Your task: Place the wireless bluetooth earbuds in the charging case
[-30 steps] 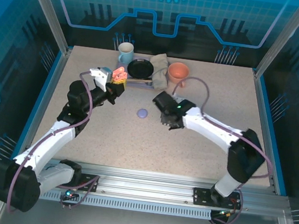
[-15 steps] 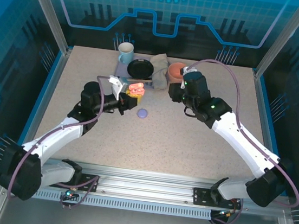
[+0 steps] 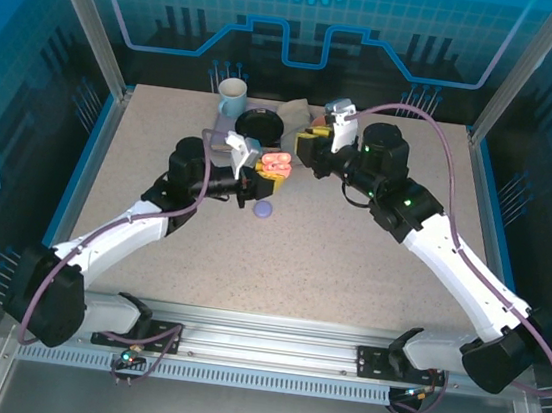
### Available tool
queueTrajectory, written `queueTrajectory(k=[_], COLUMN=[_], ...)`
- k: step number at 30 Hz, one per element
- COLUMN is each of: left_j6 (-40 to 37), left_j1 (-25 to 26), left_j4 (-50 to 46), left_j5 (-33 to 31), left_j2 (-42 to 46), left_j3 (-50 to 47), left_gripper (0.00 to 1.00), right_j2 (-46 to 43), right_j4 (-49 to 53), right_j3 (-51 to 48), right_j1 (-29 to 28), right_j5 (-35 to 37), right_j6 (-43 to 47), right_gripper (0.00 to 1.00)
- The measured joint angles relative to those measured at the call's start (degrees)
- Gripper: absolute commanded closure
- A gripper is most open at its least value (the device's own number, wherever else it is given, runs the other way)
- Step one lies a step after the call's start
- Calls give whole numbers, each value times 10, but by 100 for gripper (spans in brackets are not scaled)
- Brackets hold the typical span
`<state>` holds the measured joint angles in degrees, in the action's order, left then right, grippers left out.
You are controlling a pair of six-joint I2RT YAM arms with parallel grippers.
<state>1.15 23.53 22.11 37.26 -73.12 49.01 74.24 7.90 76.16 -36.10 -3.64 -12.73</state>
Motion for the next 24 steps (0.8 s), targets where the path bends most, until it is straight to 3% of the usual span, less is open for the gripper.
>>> queueTrajectory(k=[10, 24], left_j6=[-2, -1], left_j1=[0, 0], left_j4=[-14, -22], left_j5=[30, 54], left_j2=[-12, -16], left_j3=[50, 85], left_gripper=[100, 100], right_j2=[-20, -21], right_j4=[-33, -56], right_j3=[-10, -32], right_j1=[5, 5], right_j5=[-60, -81], right_j6=[30, 31], right_gripper=[74, 75])
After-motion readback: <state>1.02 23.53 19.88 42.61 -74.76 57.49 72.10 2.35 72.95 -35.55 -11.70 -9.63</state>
